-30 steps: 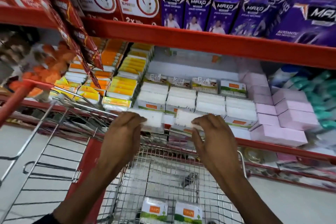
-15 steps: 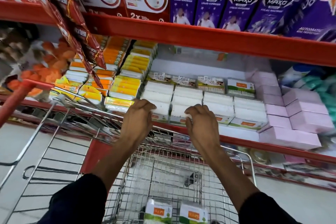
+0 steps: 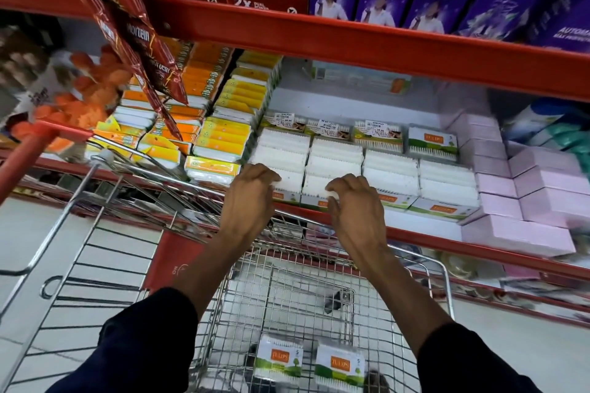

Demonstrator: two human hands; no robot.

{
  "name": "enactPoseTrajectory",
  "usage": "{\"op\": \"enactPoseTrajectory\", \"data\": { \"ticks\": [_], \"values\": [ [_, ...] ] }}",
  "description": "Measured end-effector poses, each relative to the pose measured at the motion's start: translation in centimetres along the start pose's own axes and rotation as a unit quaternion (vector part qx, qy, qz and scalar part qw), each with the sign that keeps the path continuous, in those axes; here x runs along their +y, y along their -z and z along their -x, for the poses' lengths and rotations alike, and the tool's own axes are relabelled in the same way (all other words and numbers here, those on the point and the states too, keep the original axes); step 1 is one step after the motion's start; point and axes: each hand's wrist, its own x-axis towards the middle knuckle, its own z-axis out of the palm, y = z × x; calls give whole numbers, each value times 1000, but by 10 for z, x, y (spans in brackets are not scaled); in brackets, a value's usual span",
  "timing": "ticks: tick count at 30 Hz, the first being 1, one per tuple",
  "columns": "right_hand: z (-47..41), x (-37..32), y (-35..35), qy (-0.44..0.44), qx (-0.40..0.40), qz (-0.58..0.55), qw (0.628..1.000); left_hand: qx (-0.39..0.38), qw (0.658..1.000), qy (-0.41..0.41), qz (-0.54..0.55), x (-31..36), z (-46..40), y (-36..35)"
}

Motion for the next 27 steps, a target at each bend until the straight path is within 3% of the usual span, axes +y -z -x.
{"op": "enactPoseTrajectory", "data": {
  "ticks": [8, 13, 15, 17, 20, 22, 24, 27],
  "values": [
    [5, 3, 2, 17, 2, 0, 1000, 2, 999, -8, -39, -4, 10, -8],
    [52, 20, -3, 60, 42, -11, 997, 6, 999, -21, -31, -1, 71, -30],
    [86, 36, -22, 52, -12, 1, 999, -61, 998, -21, -4, -4, 111, -54],
    [124, 55, -50, 25, -115, 15, 993, -162, 987, -10, 14, -10, 151, -83],
    [177, 75, -89, -37, -269, 2, 962, -340, 940, 3, 6, -20, 199, -129],
    [205, 88, -115, -64, -351, 6, 934, -420, 908, 16, -8, -29, 222, -157],
    [221, 94, -130, -68, -427, 36, 901, -454, 890, 25, -16, -36, 234, -175],
    [235, 100, -150, -70, -468, 56, 879, -493, 868, 35, -36, -44, 243, -197]
  ]
}}
